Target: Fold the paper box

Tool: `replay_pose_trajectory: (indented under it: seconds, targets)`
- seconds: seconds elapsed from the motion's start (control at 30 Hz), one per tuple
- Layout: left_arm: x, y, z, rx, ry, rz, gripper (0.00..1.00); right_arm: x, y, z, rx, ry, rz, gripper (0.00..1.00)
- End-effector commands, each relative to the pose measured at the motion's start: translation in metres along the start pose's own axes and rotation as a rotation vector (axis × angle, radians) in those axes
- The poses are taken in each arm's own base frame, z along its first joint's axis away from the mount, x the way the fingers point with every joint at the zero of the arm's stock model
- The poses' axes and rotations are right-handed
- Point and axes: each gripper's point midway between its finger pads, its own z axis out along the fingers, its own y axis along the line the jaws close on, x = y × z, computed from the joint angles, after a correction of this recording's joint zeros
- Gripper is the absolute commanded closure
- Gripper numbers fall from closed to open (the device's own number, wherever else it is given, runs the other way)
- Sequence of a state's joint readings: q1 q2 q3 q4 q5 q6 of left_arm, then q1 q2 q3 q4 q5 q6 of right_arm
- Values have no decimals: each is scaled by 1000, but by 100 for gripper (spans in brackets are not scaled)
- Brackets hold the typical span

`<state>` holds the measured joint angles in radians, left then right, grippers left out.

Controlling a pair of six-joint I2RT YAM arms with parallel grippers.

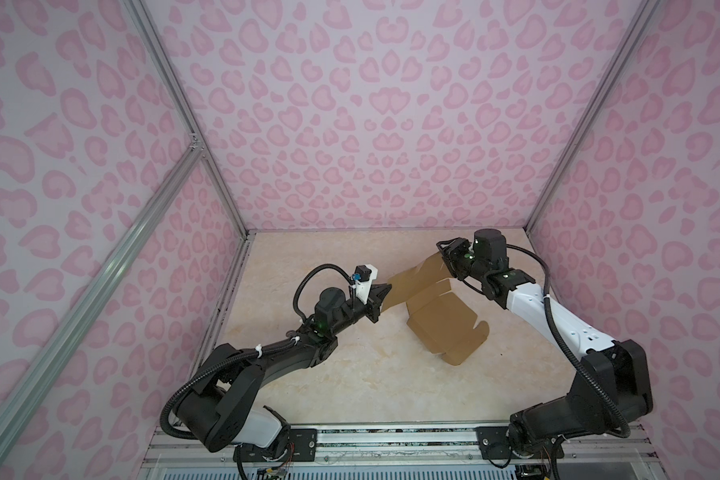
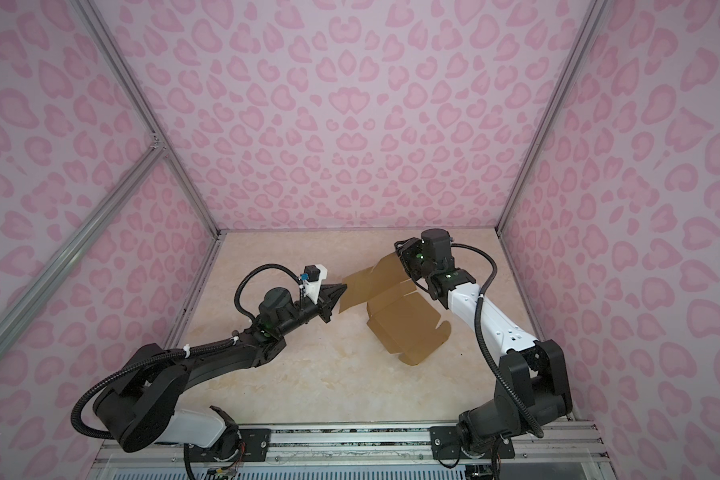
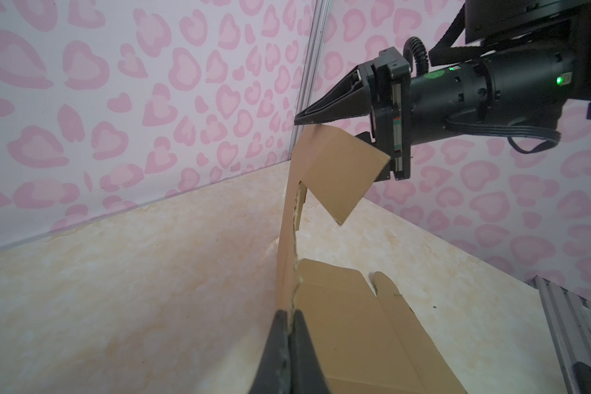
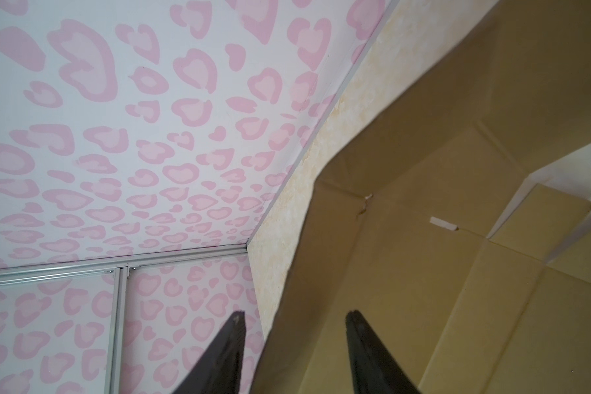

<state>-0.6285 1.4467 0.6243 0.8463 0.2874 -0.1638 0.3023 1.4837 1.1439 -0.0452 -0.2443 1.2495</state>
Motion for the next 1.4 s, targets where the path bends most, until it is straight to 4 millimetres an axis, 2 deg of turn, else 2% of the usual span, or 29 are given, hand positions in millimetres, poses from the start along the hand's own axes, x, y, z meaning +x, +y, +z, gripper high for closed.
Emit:
replay_pose_trajectory:
  seconds: [0.0, 0.17, 0.47, 0.8, 0.9, 1.17, 1.37]
  targets:
    - [-17, -4, -2, 9, -57, 33, 97, -1, 2, 0, -26, 1, 0, 56]
    - [-18, -2, -2, -2, -60, 36, 97, 1, -3, 0, -23, 6, 3, 67]
    - [-16, 1, -2, -18, -60, 40, 97, 5, -21, 0, -17, 16, 22, 76]
    - [-11, 3, -2, -31, -56, 26, 97, 10, -32, 6, -119, 1, 105, 81]
    - [-8, 4, -2, -33, -52, 29, 97, 10, -31, 8, -146, -1, 117, 86]
    - [3, 10, -3, -65, -44, 20, 97, 4, -35, -5, -151, -96, 102, 90]
    - [13, 16, -2, -90, -32, 6, 97, 8, -41, -5, -170, -108, 103, 95]
